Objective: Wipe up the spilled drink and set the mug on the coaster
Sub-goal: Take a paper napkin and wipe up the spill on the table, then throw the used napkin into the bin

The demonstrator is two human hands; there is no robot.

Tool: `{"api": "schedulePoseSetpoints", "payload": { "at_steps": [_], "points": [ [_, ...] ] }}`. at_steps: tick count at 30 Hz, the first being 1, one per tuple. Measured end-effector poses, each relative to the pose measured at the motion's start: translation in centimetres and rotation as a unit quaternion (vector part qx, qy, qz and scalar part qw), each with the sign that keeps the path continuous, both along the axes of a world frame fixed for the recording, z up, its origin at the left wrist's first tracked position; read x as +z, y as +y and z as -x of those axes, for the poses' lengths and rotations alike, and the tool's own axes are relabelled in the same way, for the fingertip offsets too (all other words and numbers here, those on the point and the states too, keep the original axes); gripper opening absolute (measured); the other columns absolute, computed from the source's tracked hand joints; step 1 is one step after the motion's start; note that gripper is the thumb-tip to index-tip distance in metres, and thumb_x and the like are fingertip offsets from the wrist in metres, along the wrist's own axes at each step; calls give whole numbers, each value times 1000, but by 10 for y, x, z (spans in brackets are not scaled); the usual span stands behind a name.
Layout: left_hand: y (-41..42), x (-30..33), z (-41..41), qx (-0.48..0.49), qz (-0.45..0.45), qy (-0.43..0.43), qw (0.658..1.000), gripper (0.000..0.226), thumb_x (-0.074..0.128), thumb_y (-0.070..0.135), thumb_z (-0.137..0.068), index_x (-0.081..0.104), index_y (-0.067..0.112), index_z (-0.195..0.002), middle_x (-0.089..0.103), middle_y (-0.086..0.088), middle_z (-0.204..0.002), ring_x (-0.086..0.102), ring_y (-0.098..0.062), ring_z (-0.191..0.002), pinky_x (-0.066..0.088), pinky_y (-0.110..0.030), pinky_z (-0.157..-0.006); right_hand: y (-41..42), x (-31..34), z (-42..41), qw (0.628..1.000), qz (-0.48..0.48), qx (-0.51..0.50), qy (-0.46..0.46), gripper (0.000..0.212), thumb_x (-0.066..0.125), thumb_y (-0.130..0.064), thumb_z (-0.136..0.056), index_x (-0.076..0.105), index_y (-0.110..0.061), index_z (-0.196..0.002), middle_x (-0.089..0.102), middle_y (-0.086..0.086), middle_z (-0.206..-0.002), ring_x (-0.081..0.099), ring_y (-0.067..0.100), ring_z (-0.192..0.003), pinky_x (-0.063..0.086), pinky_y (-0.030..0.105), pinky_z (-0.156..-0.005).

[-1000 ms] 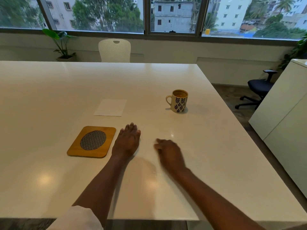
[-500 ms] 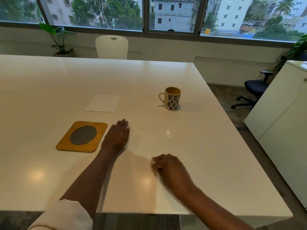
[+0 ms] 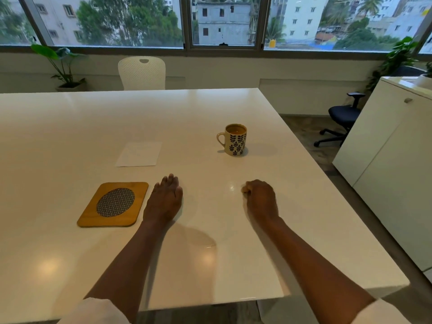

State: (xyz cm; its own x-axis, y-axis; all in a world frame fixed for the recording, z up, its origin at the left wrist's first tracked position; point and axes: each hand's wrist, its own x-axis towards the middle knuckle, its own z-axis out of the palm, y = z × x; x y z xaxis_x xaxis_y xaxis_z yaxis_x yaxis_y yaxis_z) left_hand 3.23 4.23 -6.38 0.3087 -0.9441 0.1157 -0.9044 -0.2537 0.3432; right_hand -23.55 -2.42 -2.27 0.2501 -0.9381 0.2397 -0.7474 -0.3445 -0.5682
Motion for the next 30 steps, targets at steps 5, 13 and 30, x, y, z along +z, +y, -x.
{"api": "schedulePoseSetpoints", "payload": {
  "at_steps": [5,13,30],
  "points": [
    [-2,-4,-5,-3,-7,-3,1000,58,15,38,-103,22,11,-154,18,-8,-163,14,-21,-151,8,-38,-123,29,7,-53,992,-47,120,6,18,61,0,-76,76,-7,-82,73,12,-95,67,29,-93,51,36,-82],
    [11,2,-5,-17,95,51,994,66,17,58,-96,50,21,-140,55,-2,-143,49,-20,-133,39,-39,-108,62,10,-60,942,-227,154,-191,18,69,-8,-84,79,-21,-92,77,-6,-99,69,4,-96,52,23,-92],
    [-5,41,205,-165,176,317,917,32,59,18,-89,69,22,-119,73,9,-112,68,4,-88,50,-12,-81,33,32,98,905,-206,20,-372,14,69,1,-83,77,-7,-93,76,10,-88,71,15,-78,59,29,-77]
  ]
}}
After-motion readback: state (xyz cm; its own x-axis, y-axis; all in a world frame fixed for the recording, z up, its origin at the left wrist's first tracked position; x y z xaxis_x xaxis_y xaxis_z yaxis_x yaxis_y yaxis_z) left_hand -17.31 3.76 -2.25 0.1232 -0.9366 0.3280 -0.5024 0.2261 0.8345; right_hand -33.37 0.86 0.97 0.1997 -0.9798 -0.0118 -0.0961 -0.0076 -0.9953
